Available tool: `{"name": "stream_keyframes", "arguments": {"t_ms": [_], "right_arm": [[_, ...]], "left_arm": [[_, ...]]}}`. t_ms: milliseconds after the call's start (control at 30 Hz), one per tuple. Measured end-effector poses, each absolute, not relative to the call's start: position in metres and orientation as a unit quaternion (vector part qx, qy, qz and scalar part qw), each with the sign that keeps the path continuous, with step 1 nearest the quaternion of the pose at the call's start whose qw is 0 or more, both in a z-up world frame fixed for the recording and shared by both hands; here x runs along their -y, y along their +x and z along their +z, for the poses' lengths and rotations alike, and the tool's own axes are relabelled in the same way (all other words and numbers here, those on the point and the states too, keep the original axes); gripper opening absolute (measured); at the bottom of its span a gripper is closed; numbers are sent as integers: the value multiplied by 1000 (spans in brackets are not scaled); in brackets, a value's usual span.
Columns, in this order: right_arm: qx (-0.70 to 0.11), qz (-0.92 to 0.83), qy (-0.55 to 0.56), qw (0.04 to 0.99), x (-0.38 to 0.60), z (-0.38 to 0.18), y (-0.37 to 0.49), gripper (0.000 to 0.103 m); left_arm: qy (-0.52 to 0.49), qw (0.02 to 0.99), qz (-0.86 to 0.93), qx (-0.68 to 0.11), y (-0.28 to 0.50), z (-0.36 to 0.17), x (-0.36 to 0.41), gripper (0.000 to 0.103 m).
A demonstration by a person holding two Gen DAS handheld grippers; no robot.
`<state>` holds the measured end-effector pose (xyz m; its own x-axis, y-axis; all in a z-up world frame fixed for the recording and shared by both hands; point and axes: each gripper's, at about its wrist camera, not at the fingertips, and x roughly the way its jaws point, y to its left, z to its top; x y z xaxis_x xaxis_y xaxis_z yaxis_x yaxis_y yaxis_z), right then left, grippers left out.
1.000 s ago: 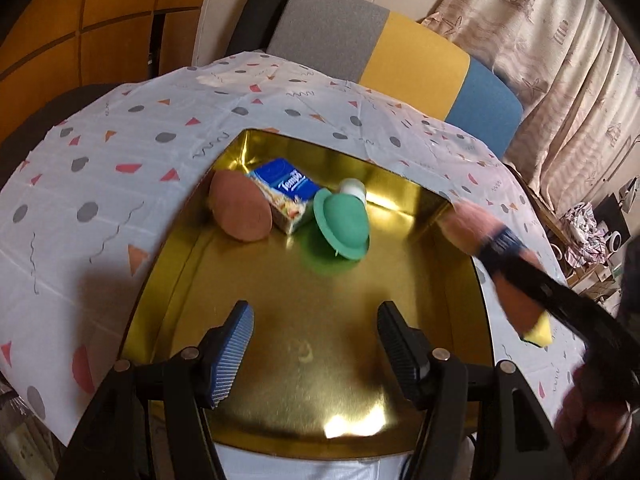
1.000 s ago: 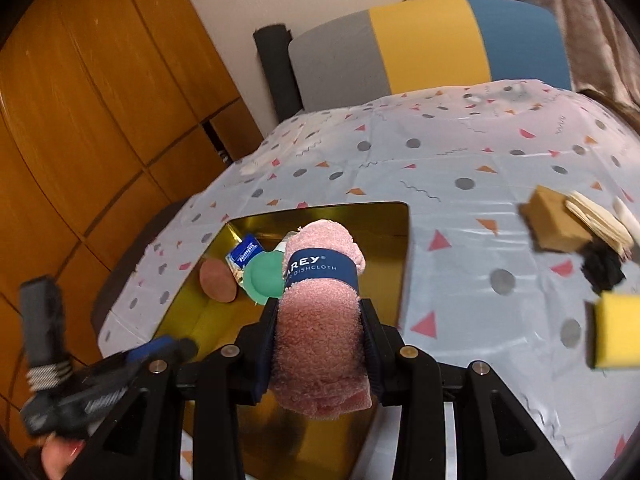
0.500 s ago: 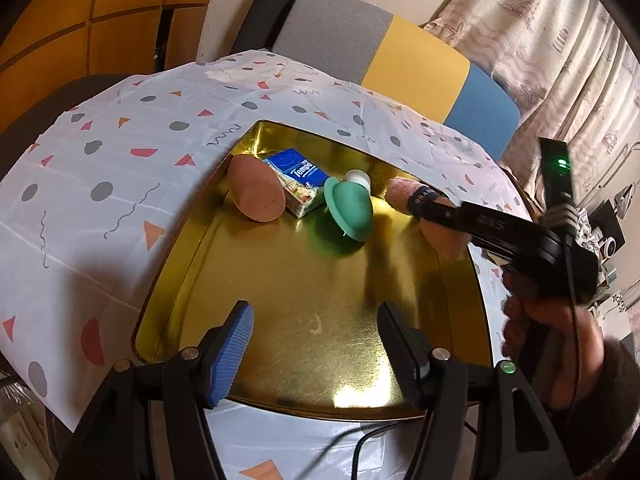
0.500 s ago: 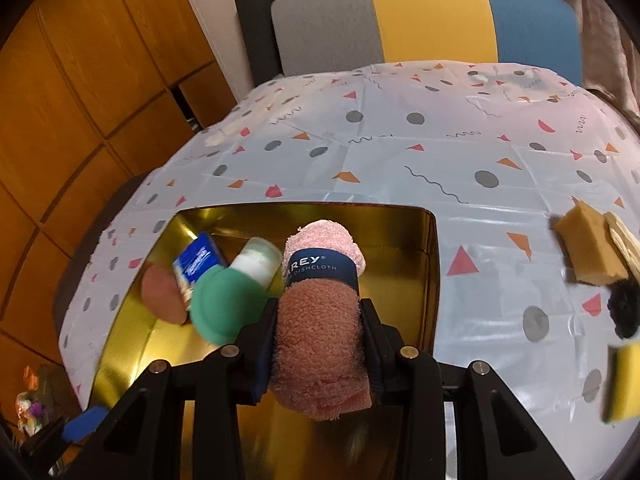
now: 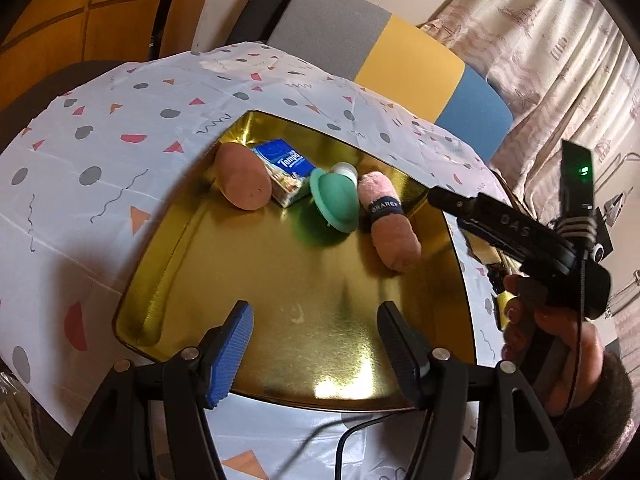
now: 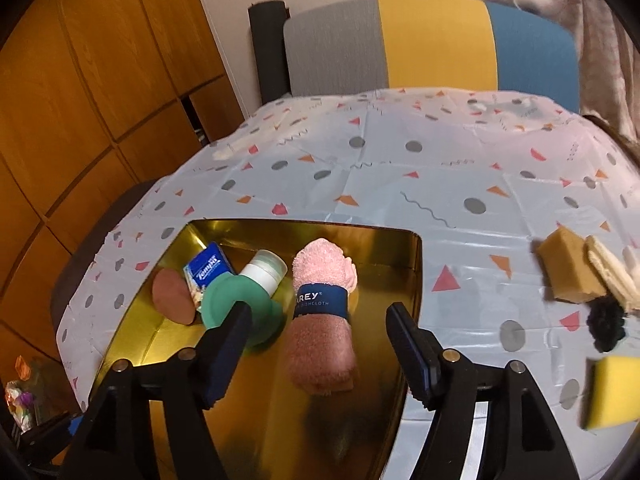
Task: Organize rigid objects
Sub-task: 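Place the green brush and pink dishcloth into the gold tray, opening both tools, then move the right tool toward the yellow sponge beside the tan sponge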
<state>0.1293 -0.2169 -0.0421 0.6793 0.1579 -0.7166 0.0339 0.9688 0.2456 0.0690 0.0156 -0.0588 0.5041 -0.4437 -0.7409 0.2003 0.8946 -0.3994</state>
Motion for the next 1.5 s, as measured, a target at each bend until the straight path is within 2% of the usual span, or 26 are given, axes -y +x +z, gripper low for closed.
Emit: {"name": "stream_keyframes", "arguments": {"t_ms": [100, 433, 533, 800, 1233, 1500], "right_arm": [[-394, 34, 118, 911, 216, -37, 120, 77], [-385, 28, 122, 914, 219, -34, 83, 79], [-383, 12, 111, 917, 222, -35, 69, 83], [-389, -25, 106, 915, 251, -48, 30, 84], [-401, -108, 158, 896, 346, -86, -43, 85], [-363, -190, 200, 890, 447, -90, -64, 88]], "left_arm": [[-123, 858, -190, -461, 65, -57, -11, 65], [-131, 849, -219, -463, 53, -51, -2, 65], [-123, 849, -220, -464, 50, -50, 4, 65], [-95, 845, -238, -470, 39, -48, 28, 65], [-42, 830, -293, -472, 15, -39, 91, 65], [-27, 824, -299, -481, 8, -39, 114, 65]]}}
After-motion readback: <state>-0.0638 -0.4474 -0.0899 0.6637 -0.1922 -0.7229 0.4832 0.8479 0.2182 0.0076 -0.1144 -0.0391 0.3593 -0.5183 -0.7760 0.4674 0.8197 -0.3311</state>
